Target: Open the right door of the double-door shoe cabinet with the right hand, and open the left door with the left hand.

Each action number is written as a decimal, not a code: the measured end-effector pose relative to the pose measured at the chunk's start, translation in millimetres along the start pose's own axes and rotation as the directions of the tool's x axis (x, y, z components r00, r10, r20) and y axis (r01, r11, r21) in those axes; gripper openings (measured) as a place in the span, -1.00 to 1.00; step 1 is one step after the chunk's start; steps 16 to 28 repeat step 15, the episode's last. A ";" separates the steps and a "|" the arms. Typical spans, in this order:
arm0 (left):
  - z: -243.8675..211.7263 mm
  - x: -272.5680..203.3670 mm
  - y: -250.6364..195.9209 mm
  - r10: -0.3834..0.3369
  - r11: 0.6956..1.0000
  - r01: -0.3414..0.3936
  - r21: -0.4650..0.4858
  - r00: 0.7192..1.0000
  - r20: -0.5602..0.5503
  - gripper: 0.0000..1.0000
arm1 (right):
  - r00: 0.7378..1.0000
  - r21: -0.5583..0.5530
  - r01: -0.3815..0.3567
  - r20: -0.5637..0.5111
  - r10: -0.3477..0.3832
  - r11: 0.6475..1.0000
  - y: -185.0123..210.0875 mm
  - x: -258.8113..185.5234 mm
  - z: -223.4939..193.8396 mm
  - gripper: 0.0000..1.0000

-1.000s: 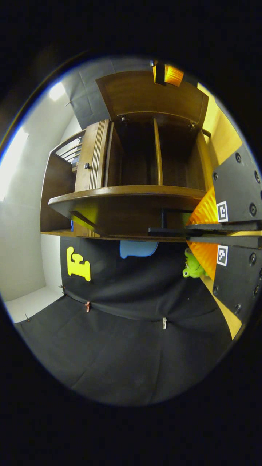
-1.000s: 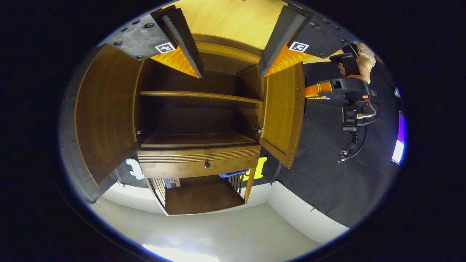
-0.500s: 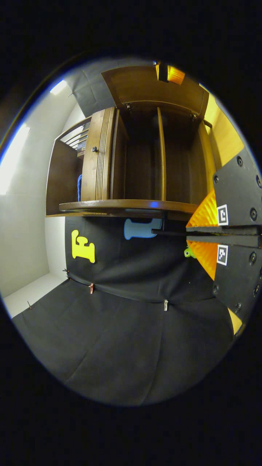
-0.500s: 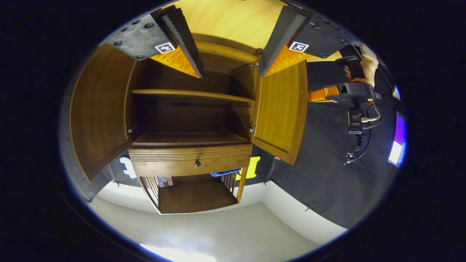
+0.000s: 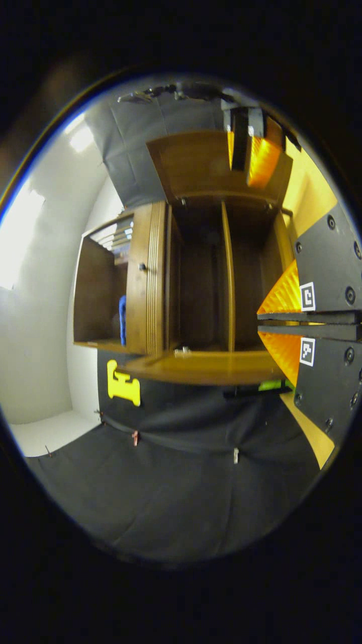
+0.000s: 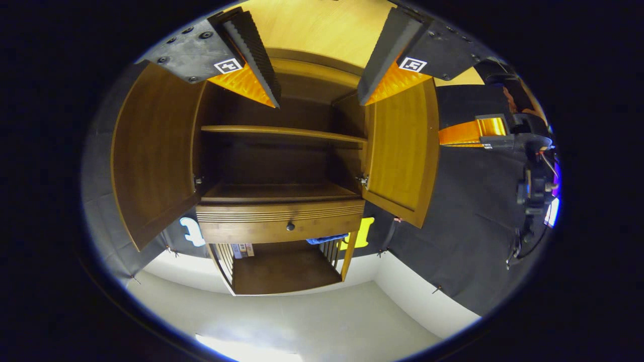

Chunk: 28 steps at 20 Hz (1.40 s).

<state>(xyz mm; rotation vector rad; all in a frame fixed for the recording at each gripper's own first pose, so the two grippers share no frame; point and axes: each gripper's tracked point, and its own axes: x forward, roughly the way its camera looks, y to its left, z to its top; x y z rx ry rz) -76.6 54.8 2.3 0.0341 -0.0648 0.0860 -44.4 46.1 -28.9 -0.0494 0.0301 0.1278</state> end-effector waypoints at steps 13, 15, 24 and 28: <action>-2.9 15.6 -48.4 -0.103 0.995 0.103 0.015 0.995 -0.010 0.91 | 0.995 -0.023 0.101 0.013 -0.101 0.995 -36.9 -19.4 8.0 0.90; -2.0 17.6 -55.3 -0.119 0.993 0.120 0.008 0.993 -0.010 0.91 | 0.994 -0.022 0.107 0.015 -0.107 0.994 -42.2 -22.4 9.2 0.93; -2.0 17.6 -55.3 -0.119 0.993 0.120 0.008 0.993 -0.010 0.91 | 0.994 -0.022 0.107 0.015 -0.107 0.994 -42.2 -22.4 9.2 0.93; -2.0 17.6 -55.3 -0.119 0.993 0.120 0.008 0.993 -0.010 0.91 | 0.994 -0.022 0.107 0.015 -0.107 0.994 -42.2 -22.4 9.2 0.93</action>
